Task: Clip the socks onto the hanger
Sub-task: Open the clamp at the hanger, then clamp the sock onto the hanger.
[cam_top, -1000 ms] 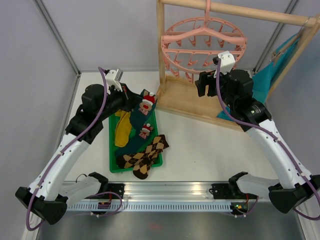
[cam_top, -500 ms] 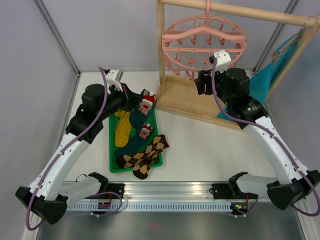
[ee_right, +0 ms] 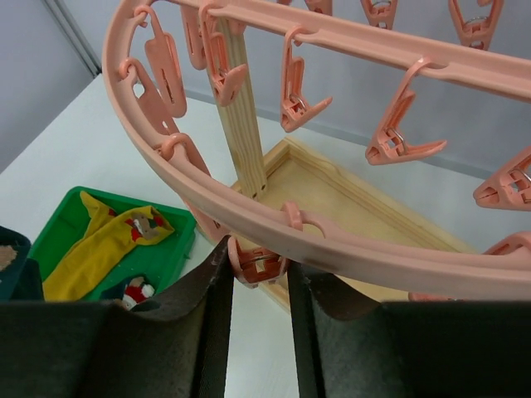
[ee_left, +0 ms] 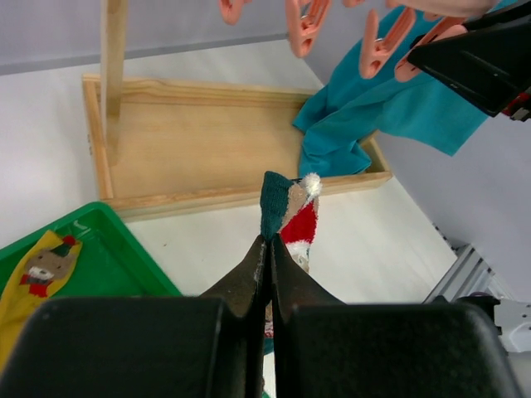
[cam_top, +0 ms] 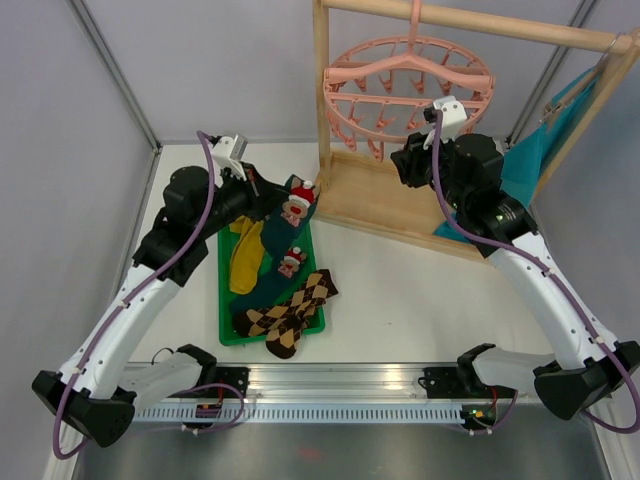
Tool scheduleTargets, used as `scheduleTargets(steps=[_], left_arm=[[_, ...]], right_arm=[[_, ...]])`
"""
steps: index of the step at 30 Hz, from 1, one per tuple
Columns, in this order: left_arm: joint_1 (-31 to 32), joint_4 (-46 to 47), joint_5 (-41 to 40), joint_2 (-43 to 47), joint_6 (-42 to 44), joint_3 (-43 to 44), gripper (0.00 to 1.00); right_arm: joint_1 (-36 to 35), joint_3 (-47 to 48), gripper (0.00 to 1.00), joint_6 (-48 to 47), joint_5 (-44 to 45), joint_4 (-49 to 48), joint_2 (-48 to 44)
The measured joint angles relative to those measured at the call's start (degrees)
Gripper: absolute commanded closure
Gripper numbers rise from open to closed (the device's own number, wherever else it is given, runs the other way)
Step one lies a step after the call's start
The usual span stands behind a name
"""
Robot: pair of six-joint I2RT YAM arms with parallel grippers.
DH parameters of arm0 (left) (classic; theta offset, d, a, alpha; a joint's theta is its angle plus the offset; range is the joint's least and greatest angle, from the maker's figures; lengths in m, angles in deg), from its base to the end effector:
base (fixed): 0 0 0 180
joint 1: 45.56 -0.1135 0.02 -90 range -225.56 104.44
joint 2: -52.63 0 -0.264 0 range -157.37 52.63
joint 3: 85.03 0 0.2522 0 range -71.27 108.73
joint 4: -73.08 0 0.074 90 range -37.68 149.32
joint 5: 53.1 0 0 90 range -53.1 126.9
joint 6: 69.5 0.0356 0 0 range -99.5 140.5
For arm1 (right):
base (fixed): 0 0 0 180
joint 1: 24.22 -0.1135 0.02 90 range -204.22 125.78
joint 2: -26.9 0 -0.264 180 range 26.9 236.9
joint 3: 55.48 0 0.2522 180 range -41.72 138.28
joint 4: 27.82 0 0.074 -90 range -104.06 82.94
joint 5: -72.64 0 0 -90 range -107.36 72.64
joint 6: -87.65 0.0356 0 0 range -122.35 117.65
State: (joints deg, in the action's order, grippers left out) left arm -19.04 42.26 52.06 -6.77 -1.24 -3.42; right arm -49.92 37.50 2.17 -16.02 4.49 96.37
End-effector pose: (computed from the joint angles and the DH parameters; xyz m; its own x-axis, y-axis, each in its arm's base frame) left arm 0.1983 -0.1093 0.4198 -0.3698 -0.2150 -0.9039 0.5656 0.7197 -0.4026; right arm 0.2409 0.1150 0.4446 -0.1699 0.0056 -0.9854 -0.4006 0.9132 0.0743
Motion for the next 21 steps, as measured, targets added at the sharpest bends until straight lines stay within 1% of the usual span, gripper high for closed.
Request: scheduleTargets(steps=[1,3,4,6,7,13,21], left_arm=[[0.26,0.81,0.28,-0.22,-0.33,-0.09,0.98],[1.05,2.56,0.61,-0.74,-0.94,-0.22,0.98],[1.7,3.3,0.7,-1.2,-1.2,-0.24,0.98],[3.26,5.16,0.87,-2.45,-1.6,-0.24,0.98],[4.24,5.92,0.9,-3.19,-1.73,-0.24,0.98],[9.31,10.78,0.28,-7.98,-2.29,-0.28,0.98],[13.03,19.39,0.31,-15.34,-3.56,-0.31,0.98]], right_arm=[[0.0,0.28,0.71,0.5,-0.13,0.04,0.0],[0.0,0.72,0.74,1.4,-0.31,0.09,0.04],[-0.02,0.9,0.79,1.97,-0.44,0.09,0.04],[0.0,1.27,0.83,2.97,-0.5,0.37,0.13],[0.0,1.38,0.87,3.39,-0.5,0.44,0.2],[0.0,2.43,0.99,6.49,-0.57,2.25,0.7],[0.0,2.99,1.0,8.94,-2.27,3.3,0.7]])
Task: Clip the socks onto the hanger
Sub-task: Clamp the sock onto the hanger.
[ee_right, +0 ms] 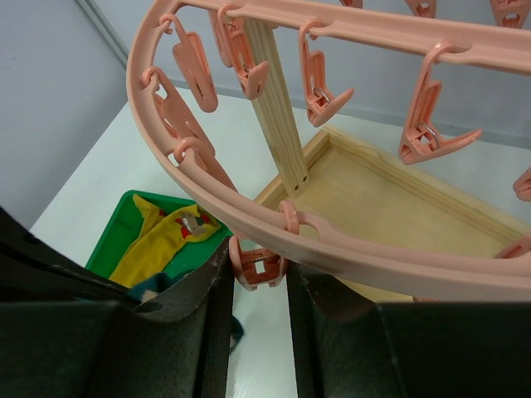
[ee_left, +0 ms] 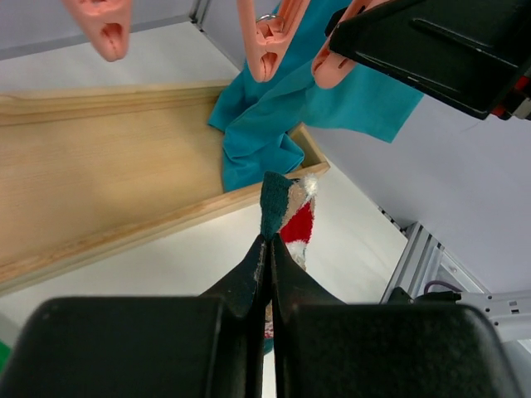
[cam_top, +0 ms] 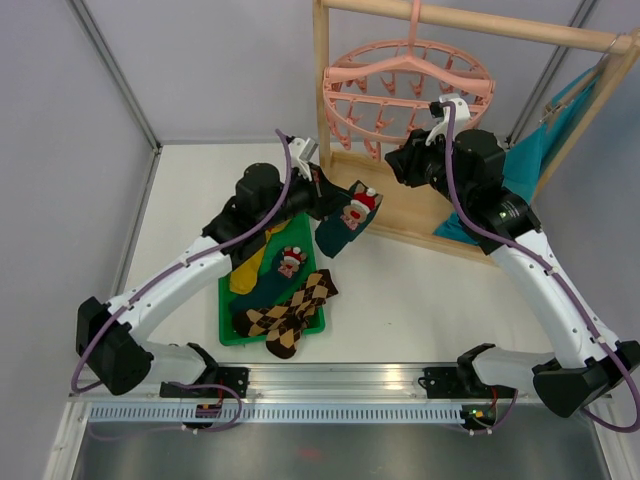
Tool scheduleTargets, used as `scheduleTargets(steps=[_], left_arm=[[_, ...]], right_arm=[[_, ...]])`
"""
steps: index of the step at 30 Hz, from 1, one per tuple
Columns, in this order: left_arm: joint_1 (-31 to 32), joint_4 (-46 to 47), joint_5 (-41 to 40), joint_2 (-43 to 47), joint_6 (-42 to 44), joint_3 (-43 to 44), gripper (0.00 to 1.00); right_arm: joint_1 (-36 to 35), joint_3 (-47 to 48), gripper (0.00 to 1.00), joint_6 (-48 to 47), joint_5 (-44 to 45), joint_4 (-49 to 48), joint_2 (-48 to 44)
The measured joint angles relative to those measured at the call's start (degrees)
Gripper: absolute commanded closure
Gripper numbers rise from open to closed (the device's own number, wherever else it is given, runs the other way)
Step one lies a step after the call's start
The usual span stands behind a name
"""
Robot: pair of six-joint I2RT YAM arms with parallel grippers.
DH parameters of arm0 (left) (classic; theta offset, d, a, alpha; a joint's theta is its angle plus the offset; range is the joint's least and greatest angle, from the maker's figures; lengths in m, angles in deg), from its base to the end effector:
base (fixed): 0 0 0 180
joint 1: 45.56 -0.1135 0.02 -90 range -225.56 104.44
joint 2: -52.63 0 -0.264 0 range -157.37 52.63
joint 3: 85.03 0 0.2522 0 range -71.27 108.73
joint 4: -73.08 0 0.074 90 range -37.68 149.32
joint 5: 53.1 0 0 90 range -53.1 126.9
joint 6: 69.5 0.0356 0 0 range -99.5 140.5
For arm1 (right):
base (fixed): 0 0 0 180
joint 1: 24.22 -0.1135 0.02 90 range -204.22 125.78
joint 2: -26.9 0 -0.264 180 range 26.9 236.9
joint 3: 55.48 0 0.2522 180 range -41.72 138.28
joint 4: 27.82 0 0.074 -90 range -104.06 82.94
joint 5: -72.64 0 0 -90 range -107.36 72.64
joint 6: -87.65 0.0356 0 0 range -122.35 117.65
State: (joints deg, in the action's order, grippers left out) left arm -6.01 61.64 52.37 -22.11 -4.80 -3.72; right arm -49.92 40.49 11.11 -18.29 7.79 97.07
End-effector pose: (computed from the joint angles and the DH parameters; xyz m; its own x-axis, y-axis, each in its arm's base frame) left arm 0.2322 -0.2041 0.3879 -0.4090 -0.1964 -0.8911 0.7121 0.5420 -0.4463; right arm 0.2390 0.1157 0.4529 -0.2536 0.1362 -0.9577 -0.4000 0.8867 0.2321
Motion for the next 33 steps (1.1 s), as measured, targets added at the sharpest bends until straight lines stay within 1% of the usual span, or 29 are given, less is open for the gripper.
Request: scheduleTargets(steps=[4,9,15,23,33], left_arm=[[1.03,3.65,0.66,-2.97,-0.22,0.0,0.98],[1.09,10.29,3.61,-4.44,-0.15,-0.13,0.98],[1.09,19.04,10.78,-6.99,0.0,-0.17,0.98],[1.09,24.5,18.45,-13.79,0.02,-0.09,0.98],[1.03,29.14,20.72,-14.51,0.0,0.09,0.98]], right_arm=[[0.0,0.02,1.0,0.74,-1.66,0.02,0.0],[0.0,0.13,1.0,0.98,-3.15,0.04,-0.07],[0.0,0.52,1.0,0.9,-4.31,0.74,-0.37],[0.0,2.03,1.0,0.74,-5.62,2.21,-0.87],[0.0,2.38,1.0,0.13,-6.16,3.06,-0.9]])
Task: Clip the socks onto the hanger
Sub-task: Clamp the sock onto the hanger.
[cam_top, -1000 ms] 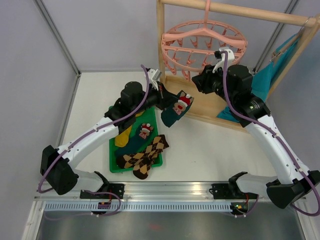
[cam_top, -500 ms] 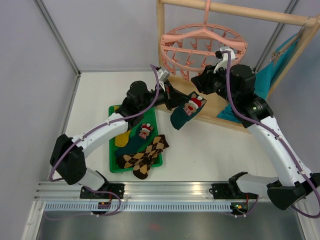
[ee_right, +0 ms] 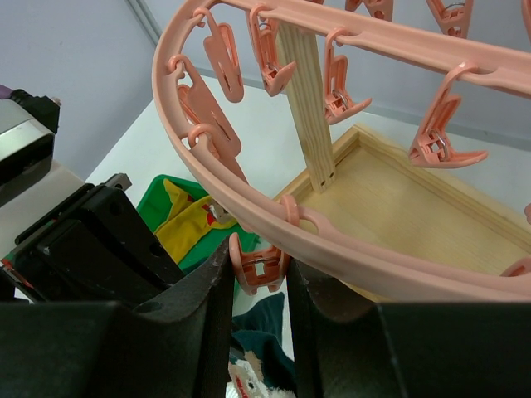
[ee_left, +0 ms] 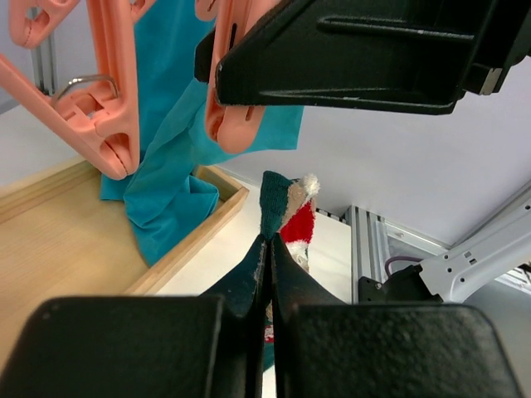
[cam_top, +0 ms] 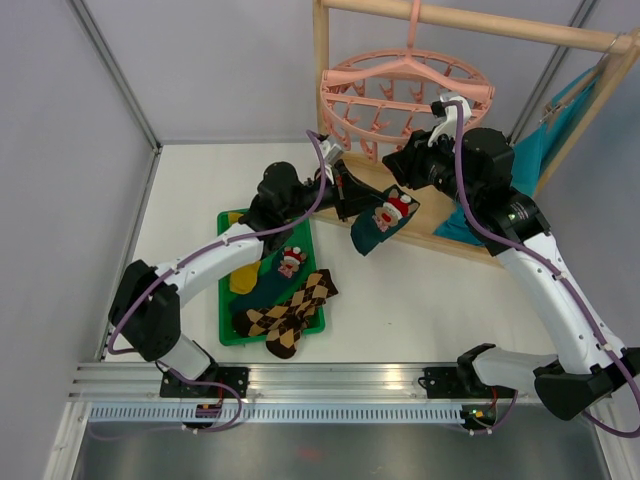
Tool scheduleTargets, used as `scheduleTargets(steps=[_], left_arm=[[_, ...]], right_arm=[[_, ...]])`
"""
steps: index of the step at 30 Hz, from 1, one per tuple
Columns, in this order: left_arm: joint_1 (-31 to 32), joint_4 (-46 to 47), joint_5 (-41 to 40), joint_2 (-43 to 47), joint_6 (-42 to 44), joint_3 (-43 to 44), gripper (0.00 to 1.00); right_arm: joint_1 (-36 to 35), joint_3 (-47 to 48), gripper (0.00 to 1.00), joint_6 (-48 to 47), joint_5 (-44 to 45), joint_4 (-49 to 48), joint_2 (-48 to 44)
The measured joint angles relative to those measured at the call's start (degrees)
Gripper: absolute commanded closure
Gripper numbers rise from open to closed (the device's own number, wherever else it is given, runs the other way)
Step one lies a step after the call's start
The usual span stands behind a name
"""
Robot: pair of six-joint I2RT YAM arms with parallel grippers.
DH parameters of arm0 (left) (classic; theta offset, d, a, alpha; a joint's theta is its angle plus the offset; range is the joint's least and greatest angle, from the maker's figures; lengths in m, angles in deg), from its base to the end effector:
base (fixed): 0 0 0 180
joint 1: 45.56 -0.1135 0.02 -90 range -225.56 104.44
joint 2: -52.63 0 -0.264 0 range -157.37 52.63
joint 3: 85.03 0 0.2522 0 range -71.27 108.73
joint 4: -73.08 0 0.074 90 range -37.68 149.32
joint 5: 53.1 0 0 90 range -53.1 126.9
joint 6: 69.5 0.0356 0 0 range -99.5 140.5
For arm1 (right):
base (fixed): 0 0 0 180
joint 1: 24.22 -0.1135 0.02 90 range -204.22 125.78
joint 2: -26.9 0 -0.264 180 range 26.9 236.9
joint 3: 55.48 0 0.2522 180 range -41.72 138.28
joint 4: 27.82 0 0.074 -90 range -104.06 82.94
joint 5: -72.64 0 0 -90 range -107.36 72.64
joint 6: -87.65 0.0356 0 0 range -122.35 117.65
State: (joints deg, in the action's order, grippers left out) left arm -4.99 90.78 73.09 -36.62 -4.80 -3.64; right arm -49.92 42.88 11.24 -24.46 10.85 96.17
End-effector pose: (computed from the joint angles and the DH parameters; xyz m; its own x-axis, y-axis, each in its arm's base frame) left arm 0.2656 -0.2550 0.3605 -0.2958 -0.2008 -0.9339 0.9296 0.1647 -0.3298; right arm 0.2276 0.1144 0.4648 -0.2727 0.1275 -0.9536 -0.4898 0.8347 0.2517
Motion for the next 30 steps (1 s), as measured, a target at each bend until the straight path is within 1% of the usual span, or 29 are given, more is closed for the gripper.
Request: scheduleTargets(steps=[18,30], left_arm=[[-3.02,0.59,-0.13,-0.07,-1.14,0.35,0.98],[-4.48,3.87,-0.15,-0.13,-4.31,0.35,0.98]], right_arm=[[0.0,1.05,1.0,-0.37,-0.61,0.48,-0.04],[0.0,1.05,1.0,-0.55,-0.87,0.5,-0.04]])
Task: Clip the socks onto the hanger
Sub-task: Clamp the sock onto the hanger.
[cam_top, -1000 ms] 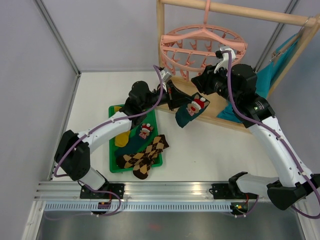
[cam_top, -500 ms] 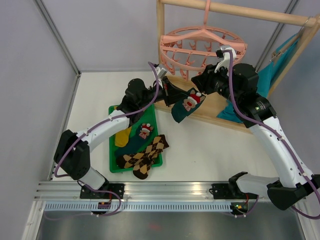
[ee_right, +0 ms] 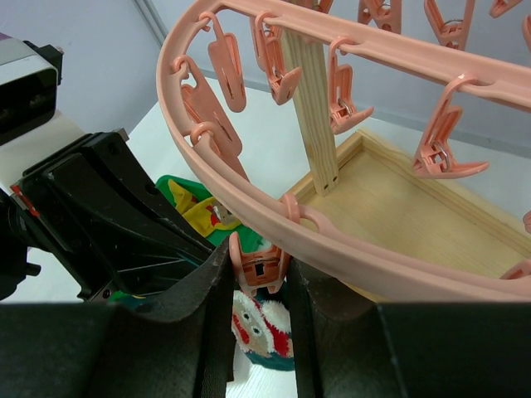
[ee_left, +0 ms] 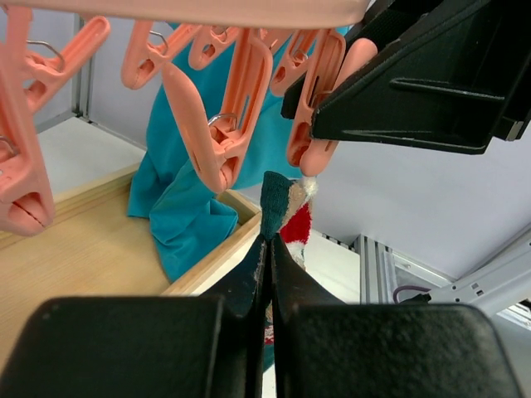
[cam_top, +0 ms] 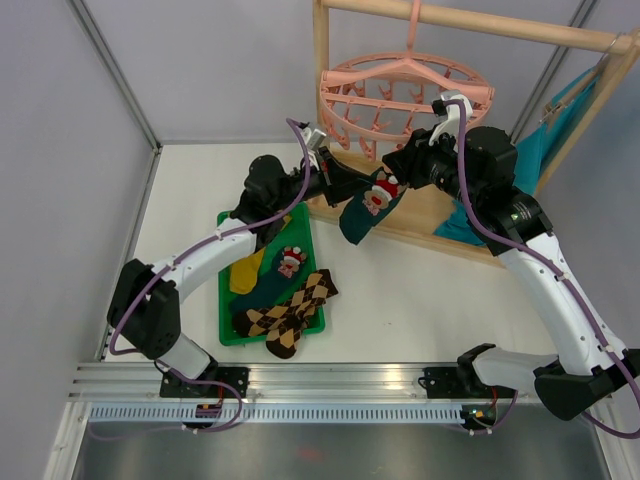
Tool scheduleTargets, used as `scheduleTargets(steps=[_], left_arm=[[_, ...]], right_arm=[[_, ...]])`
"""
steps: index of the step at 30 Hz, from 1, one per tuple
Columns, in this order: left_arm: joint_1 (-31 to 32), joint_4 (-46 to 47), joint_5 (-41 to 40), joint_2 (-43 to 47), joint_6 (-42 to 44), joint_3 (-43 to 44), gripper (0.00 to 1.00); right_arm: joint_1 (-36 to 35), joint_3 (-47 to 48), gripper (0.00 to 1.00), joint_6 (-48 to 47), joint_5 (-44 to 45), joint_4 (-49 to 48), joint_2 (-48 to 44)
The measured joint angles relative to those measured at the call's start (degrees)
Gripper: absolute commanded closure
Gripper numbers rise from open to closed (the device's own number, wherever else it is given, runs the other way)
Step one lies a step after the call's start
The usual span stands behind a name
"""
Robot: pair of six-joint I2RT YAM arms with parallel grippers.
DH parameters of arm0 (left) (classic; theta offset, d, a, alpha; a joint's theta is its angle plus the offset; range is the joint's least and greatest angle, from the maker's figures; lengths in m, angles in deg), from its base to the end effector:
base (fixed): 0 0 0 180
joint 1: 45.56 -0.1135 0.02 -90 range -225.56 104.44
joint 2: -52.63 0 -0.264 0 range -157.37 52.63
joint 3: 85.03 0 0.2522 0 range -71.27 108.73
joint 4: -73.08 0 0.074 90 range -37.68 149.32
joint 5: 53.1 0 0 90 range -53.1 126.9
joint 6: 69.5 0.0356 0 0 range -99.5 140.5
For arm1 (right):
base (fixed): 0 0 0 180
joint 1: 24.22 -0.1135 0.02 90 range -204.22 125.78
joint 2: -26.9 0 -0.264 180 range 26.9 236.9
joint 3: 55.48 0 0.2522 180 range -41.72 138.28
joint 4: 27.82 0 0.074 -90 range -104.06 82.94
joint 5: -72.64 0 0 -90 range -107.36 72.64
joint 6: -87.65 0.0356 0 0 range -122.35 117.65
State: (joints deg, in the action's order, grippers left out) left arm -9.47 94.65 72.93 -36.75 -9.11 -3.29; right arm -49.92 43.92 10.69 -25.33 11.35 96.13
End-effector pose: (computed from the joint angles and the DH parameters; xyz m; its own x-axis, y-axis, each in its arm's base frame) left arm 0.2841 -0.2330 0.3687 -0.2942 -0.2800 -0.9138 0.9114 0.2057 -0.3565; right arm 0.2252 0.1139 0.4700 -0.2621 0.1219 -0.9573 -0.5068 0.8268 0.2440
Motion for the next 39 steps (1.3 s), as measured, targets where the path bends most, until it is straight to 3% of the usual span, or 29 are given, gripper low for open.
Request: scheduleTargets(steps=[39], left_arm=[[-0.74,4.81,0.74,-2.93,-6.97,3.23,0.98]], right_arm=[[0.11,0.0,1.0,-0.96,-1.68,-0.57,0.11]])
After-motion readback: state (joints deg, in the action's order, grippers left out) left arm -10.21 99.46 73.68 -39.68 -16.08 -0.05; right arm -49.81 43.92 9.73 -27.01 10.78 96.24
